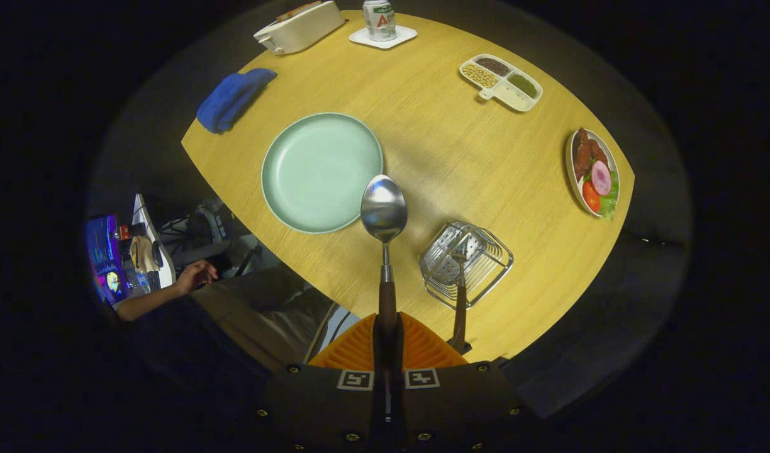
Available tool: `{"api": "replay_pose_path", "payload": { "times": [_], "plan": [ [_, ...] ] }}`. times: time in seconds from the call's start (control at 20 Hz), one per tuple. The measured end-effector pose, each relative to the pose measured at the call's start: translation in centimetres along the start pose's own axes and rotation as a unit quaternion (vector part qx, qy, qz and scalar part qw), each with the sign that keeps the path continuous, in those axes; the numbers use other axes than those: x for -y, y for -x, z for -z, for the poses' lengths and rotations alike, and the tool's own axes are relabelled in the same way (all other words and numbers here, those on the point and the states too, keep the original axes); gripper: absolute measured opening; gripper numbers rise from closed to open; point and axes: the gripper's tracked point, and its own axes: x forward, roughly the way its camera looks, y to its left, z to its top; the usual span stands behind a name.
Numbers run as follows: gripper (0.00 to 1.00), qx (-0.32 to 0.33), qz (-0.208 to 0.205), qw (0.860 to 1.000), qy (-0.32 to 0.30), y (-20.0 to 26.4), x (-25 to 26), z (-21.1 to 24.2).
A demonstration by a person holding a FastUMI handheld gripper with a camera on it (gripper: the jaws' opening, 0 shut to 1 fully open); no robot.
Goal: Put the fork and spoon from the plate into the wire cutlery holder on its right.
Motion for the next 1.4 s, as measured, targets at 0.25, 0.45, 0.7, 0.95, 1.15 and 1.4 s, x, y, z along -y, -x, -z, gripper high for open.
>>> {"api": "replay_pose_path", "payload": {
  "times": [0.25, 0.45, 0.7, 0.95, 1.15, 1.4],
  "plan": [
    [0.04, -0.021, 0.005, 0.999, -0.028, 1.1, 3.2, 2.9],
    [0.04, -0.049, 0.009, 0.998, -0.044, 0.8, 5.3, 5.1],
    [0.04, -0.081, 0.001, 0.994, -0.070, -0.9, 6.9, 5.4],
    [0.04, -0.109, -0.005, 0.991, -0.073, -2.5, 7.6, 4.6],
    [0.04, -0.129, -0.005, 0.990, -0.064, -3.4, 7.9, 4.2],
    [0.04, -0.148, 0.008, 0.987, -0.059, -4.4, 8.9, 3.5]
  ]
}}
